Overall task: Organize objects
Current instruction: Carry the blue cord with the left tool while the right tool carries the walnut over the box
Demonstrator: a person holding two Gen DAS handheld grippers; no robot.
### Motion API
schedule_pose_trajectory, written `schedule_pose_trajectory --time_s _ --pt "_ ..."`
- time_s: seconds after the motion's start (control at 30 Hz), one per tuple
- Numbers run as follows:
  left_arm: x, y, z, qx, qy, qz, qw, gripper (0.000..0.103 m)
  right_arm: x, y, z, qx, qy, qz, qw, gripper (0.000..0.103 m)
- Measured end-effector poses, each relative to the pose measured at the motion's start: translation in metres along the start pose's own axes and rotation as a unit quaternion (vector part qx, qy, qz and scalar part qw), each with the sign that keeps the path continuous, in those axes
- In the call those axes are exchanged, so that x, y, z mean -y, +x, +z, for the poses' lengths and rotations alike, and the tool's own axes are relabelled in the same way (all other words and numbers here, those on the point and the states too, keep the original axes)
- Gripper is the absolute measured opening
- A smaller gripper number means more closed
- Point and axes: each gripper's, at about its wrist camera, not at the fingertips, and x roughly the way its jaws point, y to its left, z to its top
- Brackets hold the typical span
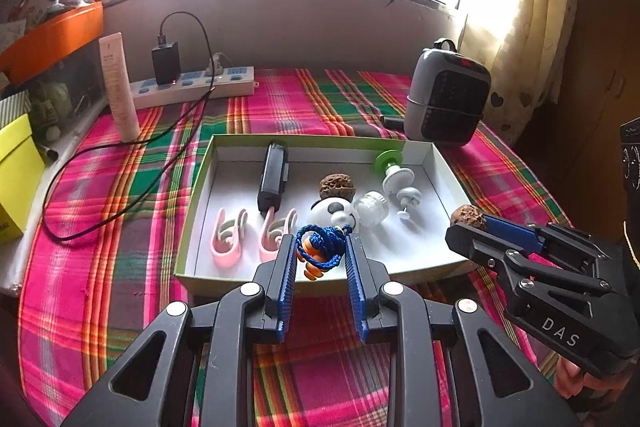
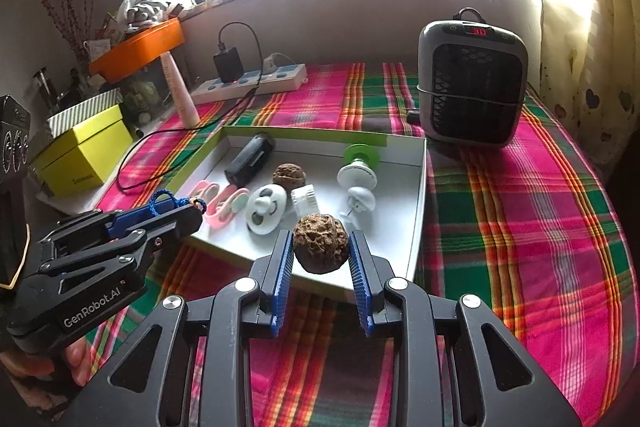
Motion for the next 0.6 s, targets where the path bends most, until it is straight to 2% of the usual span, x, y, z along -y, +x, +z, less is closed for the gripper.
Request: schedule_pose_trajectory --time_s 0.6 --pt "-0.002 0.031 0.008 -0.019 0.0 0.005 0.9998 0.023 0.013 0.025 0.011 -0.018 -0.002 -0.006 1.0 0.029"
